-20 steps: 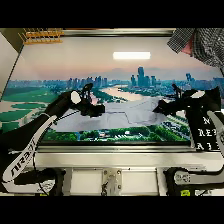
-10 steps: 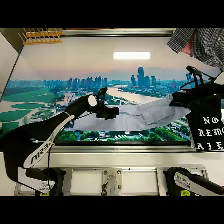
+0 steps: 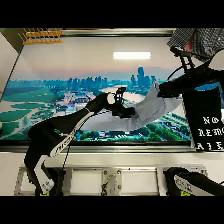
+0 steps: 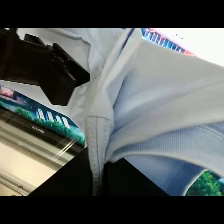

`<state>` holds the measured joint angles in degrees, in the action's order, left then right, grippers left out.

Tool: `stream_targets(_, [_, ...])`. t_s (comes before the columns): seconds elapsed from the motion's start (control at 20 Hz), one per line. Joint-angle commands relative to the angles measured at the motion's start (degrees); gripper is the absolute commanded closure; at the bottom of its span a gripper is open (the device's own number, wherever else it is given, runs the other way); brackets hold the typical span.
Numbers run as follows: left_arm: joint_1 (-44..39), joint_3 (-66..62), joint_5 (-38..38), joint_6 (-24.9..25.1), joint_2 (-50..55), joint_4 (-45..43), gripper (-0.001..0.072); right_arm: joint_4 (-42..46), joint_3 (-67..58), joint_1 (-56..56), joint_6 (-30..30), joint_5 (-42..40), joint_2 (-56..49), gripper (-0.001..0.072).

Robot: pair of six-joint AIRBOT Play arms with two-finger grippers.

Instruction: Fold the clothes and pants, and hang the long-sleeved shirts on hangers.

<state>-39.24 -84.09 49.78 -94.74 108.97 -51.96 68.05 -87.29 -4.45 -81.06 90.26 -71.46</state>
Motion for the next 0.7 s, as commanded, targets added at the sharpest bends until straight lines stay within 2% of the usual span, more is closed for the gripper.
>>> stream_targets(0.0, [-1.4,-2.3,1.2,0.0,2.0,0.0,0.0702,0.1,-3.1,-3.3,-0.9,0.2,-0.9,0.0699])
stream_targets(0.2, [0.5,-2.3,2.6,0.0,0.7,-0.3,0.0702,0.1,-4.7,-5.5,-0.9,0.2,-1.9,0.0699])
stream_targets(0.35, [4.0,-2.3,3.8,0.0,-2.5,-3.9,0.0702,-0.3,-4.9,-7.4,-0.9,-0.3,-2.5,0.0699])
stream_targets(0.65, [16.4,-2.3,7.6,0.1,-13.1,-12.4,0.0702,-2.7,-4.9,-14.9,-0.9,-4.7,-5.2,0.0699])
